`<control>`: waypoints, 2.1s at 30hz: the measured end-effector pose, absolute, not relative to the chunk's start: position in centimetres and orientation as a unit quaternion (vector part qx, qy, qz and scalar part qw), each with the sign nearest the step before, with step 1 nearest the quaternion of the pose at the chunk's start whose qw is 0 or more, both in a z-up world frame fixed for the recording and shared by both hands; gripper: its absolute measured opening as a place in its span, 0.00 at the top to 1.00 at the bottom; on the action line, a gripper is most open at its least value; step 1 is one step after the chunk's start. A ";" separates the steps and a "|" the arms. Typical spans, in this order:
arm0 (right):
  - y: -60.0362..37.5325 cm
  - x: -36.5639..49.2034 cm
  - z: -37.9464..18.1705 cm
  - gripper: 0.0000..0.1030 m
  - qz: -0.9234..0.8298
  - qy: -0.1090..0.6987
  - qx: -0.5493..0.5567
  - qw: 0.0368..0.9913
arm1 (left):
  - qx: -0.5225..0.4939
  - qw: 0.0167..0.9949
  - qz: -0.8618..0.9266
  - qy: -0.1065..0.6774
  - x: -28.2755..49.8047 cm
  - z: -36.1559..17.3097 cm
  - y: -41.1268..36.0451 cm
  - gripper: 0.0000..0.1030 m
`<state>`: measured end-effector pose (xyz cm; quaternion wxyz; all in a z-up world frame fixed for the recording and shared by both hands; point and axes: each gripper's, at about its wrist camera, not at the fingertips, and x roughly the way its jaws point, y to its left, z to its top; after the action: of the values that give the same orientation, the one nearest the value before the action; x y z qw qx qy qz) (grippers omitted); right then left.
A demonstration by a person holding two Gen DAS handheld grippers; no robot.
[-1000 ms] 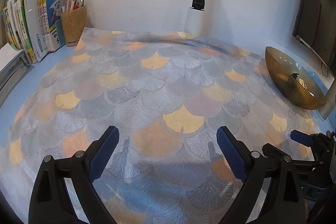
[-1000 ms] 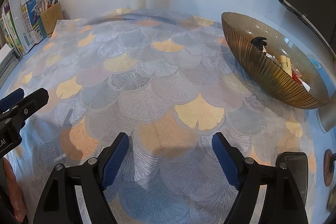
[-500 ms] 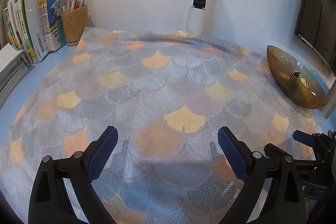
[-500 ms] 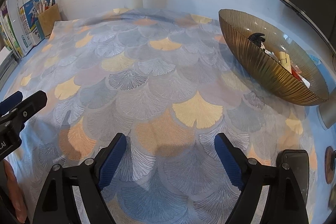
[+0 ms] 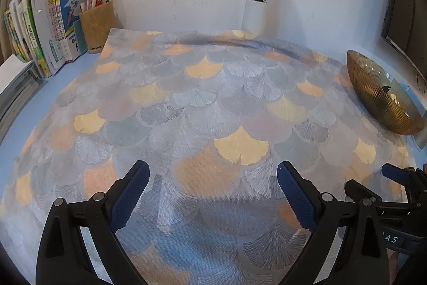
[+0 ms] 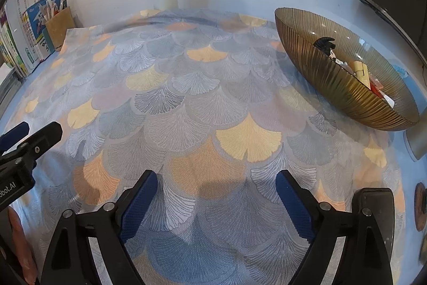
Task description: Organize rigid objects
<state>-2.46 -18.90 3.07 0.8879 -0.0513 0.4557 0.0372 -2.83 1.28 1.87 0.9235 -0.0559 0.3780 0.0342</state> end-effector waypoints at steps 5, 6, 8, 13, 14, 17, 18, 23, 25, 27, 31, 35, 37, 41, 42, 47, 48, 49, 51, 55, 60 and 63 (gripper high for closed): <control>-18.9 -2.4 3.1 0.12 0.037 0.457 -0.048 0.887 | -0.045 0.918 0.036 0.391 -2.4 1.5 0.9 0.06; -19.0 -2.4 3.1 0.12 0.037 0.458 -0.046 0.887 | -0.043 0.919 0.037 0.391 -2.4 1.5 0.9 0.06; -19.0 -2.4 3.1 0.12 0.032 0.456 -0.046 0.888 | -0.042 0.917 0.040 0.395 -2.3 1.4 0.9 0.06; -18.8 -2.4 3.1 0.12 0.032 0.455 -0.053 0.888 | -0.045 0.904 0.046 0.422 -1.6 0.6 1.1 0.06; -18.8 -2.5 3.2 0.12 0.028 0.453 -0.057 0.889 | -0.046 0.902 0.047 0.427 -1.4 0.4 1.2 0.06; -18.2 -2.6 3.3 0.12 0.023 0.447 -0.074 0.891 | -0.050 0.898 0.047 0.434 -1.2 0.2 1.4 0.06; -18.1 -2.6 3.3 0.12 0.023 0.446 -0.078 0.891 | -0.051 0.899 0.047 0.433 -1.3 0.3 1.4 0.06; -18.4 -2.5 3.3 0.12 0.029 0.448 -0.074 0.891 | -0.045 0.899 0.046 0.433 -1.3 0.3 1.3 0.06; -18.5 -2.5 3.2 0.12 0.031 0.449 -0.071 0.890 | -0.042 0.899 0.045 0.433 -1.3 0.3 1.2 0.06; -18.5 -2.4 3.2 0.12 0.033 0.450 -0.069 0.890 | -0.039 0.899 0.044 0.435 -1.2 0.2 1.1 0.06; -18.6 -2.3 3.0 0.10 0.039 0.457 -0.057 0.887 | -0.030 0.896 0.041 0.440 -1.1 0.1 0.8 0.05; -18.9 -2.2 2.9 0.09 0.043 0.462 -0.043 0.885 | -0.028 0.894 0.035 0.446 -0.9 -0.1 0.7 0.01; -18.8 -2.2 2.9 0.09 0.043 0.463 -0.042 0.885 | -0.028 0.894 0.035 0.446 -0.9 -0.1 0.6 0.01; -18.8 -2.1 2.7 0.03 0.049 0.468 -0.042 0.881 | -0.028 0.894 0.037 0.445 -0.9 -0.2 0.7 0.00; -18.8 -2.0 2.7 0.02 0.050 0.469 -0.042 0.881 | -0.029 0.894 0.038 0.445 -0.9 -0.2 0.7 0.00; -19.0 -2.0 2.7 0.00 0.048 0.474 -0.035 0.879 | -0.032 0.895 0.043 0.443 -0.8 -0.3 0.4 0.00; -18.9 -2.0 2.6 0.00 0.048 0.474 -0.035 0.879 | -0.032 0.895 0.041 0.443 -0.8 -0.3 0.6 0.00; -19.0 -1.9 2.7 0.00 0.049 0.474 -0.037 0.878 | -0.032 0.895 0.042 0.442 -0.8 -0.3 0.6 0.00; -19.0 -2.0 2.7 0.00 0.049 0.475 -0.035 0.878 | -0.033 0.896 0.043 0.441 -0.7 -0.3 0.7 0.00; -18.9 -1.9 2.6 0.00 0.050 0.474 -0.036 0.878 | -0.034 0.896 0.043 0.441 -0.6 -0.3 0.8 0.00; -19.0 -2.2 3.0 0.00 0.040 0.461 -0.036 0.886 | -0.030 0.896 0.036 0.442 -0.5 -0.3 0.9 0.00; -18.8 -2.7 3.5 0.00 0.050 0.446 -0.037 0.893 | -0.028 0.895 0.032 0.443 -0.5 -0.3 1.0 0.00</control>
<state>-2.67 -18.76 3.49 0.8930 -0.0375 0.4457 0.0504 -0.53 1.02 -0.28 0.8955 -0.0276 0.4431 0.0324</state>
